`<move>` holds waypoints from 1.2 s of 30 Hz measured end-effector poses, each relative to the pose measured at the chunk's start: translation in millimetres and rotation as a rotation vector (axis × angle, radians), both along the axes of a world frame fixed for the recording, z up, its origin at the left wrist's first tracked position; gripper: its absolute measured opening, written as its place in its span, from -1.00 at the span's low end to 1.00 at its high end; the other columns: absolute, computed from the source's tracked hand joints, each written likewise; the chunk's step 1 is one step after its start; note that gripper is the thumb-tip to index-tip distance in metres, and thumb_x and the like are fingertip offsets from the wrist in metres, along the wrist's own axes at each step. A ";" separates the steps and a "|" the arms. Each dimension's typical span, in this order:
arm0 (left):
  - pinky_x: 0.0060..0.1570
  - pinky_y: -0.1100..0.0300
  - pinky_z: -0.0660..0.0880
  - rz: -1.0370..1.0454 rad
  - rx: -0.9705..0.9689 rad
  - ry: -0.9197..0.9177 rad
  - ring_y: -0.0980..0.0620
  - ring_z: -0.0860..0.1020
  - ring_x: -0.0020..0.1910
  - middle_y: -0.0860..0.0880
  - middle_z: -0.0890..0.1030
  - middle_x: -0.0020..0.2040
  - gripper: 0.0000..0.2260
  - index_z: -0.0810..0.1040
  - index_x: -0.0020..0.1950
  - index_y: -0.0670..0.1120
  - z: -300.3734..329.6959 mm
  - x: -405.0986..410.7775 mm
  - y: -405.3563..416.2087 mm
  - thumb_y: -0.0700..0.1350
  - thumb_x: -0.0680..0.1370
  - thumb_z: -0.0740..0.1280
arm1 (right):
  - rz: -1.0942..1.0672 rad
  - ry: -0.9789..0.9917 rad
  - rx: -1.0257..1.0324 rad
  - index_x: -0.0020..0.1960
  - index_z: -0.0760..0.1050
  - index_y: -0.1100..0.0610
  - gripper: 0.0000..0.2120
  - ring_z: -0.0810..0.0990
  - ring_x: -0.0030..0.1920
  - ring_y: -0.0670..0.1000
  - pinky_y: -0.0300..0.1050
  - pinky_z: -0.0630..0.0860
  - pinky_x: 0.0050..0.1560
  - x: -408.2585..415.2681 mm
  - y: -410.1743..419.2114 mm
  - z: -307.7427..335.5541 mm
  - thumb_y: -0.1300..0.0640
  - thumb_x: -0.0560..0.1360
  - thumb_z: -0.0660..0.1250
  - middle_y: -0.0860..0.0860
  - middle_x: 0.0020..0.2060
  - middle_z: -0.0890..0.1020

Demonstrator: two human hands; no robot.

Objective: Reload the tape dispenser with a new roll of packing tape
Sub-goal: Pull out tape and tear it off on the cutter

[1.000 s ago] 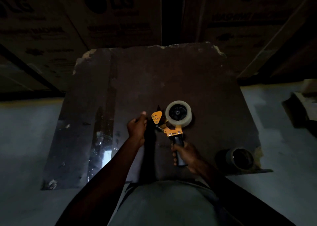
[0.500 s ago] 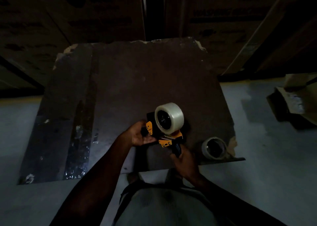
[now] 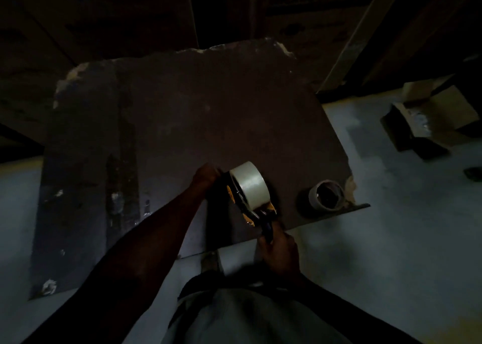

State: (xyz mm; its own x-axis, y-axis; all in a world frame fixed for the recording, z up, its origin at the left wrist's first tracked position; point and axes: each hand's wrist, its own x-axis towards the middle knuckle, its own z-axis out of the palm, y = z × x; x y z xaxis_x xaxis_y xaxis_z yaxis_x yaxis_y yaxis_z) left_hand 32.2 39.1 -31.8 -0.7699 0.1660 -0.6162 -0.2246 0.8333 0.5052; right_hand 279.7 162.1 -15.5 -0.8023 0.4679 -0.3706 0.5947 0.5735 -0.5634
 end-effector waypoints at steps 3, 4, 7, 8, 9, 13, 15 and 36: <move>-0.14 0.20 0.42 -0.106 -0.076 0.054 -0.13 0.63 0.07 -0.12 0.66 0.11 -0.76 0.67 0.05 -0.09 -0.9 -0.9 -2.4 -0.04 0.45 0.35 | -0.083 -0.145 -0.021 0.31 0.38 0.02 -0.51 0.61 0.08 0.27 0.03 0.52 -0.01 -2.8 -17.6 -3.4 -0.12 0.44 0.32 0.22 0.04 0.63; -0.15 0.21 0.43 -0.117 -0.099 0.048 -0.11 0.65 0.06 -0.08 0.67 0.11 -0.70 0.67 0.03 -0.08 -2.8 -2.0 -4.6 0.02 0.39 0.37 | -0.115 -0.183 -0.053 0.29 0.41 0.01 -0.49 0.62 0.10 0.26 0.03 0.53 0.02 -7.2 -20.5 -2.5 -0.15 0.40 0.34 0.20 0.06 0.64; -0.14 0.22 0.49 -0.134 -0.110 0.003 -0.07 0.66 0.03 -0.07 0.68 0.12 -0.59 0.68 0.06 -0.03 -11.3 -8.9 -7.2 0.08 0.26 0.41 | -0.174 -0.217 -0.124 0.23 0.53 0.02 -0.38 0.63 0.14 0.18 -0.01 0.57 0.08 -27.8 -18.3 -2.3 -0.28 0.27 0.31 0.11 0.11 0.67; -0.09 0.20 0.52 -0.113 -0.099 -0.003 -0.08 0.66 0.05 -0.10 0.68 0.13 -0.62 0.68 0.07 -0.04 -11.3 -9.2 -5.9 0.05 0.30 0.43 | -0.152 -0.184 -0.155 0.22 0.56 0.00 -0.44 0.63 0.15 0.12 -0.05 0.56 0.09 -34.5 -17.2 -2.0 -0.24 0.30 0.32 0.06 0.12 0.68; -0.03 0.15 0.54 -0.091 -0.091 0.003 -0.10 0.65 0.08 -0.12 0.66 0.16 -0.64 0.67 0.10 -0.07 -7.6 -7.6 -5.7 0.02 0.35 0.44 | -0.139 -0.138 -0.204 0.18 0.59 -0.01 -0.57 0.65 0.11 0.06 -0.07 0.55 0.07 -39.2 -17.1 0.8 -0.15 0.36 0.36 0.03 0.08 0.69; 0.03 0.16 0.50 -0.026 -0.074 0.062 -0.12 0.61 0.17 -0.14 0.63 0.22 -0.67 0.65 0.16 -0.09 0.6 0.3 -3.6 0.01 0.46 0.43 | -0.179 -0.028 -0.344 -0.07 0.61 0.00 -0.89 0.57 -0.27 -0.13 -0.14 0.48 -0.16 -33.7 -17.2 1.0 0.21 0.49 0.40 -0.08 -0.25 0.63; -0.08 0.22 0.43 -0.031 -0.068 0.079 -0.11 0.62 0.14 -0.13 0.64 0.20 -0.69 0.66 0.15 -0.09 -3.9 0.8 -4.4 0.03 0.48 0.40 | -0.174 0.046 -0.353 0.13 0.62 0.11 -0.78 0.57 -0.02 -0.11 -0.26 0.40 -0.03 -29.6 -18.8 2.2 0.22 0.48 0.40 -0.08 -0.07 0.63; 0.07 -0.03 0.51 -0.477 0.100 0.762 -0.25 0.61 0.09 -0.27 0.64 0.10 -0.78 0.62 0.13 -0.17 -4.8 59.6 -3.6 -0.15 0.57 0.26 | -0.177 -0.118 -0.255 0.11 0.62 0.14 -0.63 0.62 0.13 0.21 -0.07 0.52 0.03 30.8 0.5 -5.1 -0.07 0.42 0.44 0.19 0.06 0.69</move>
State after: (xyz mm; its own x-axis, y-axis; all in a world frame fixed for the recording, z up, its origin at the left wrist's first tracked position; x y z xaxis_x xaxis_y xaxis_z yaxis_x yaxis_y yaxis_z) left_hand 91.9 35.4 -36.5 -0.7994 0.5970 0.0666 0.5580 0.6969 0.4506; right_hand 310.5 162.6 -20.6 -0.6613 0.4763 -0.5795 0.7424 0.3051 -0.5965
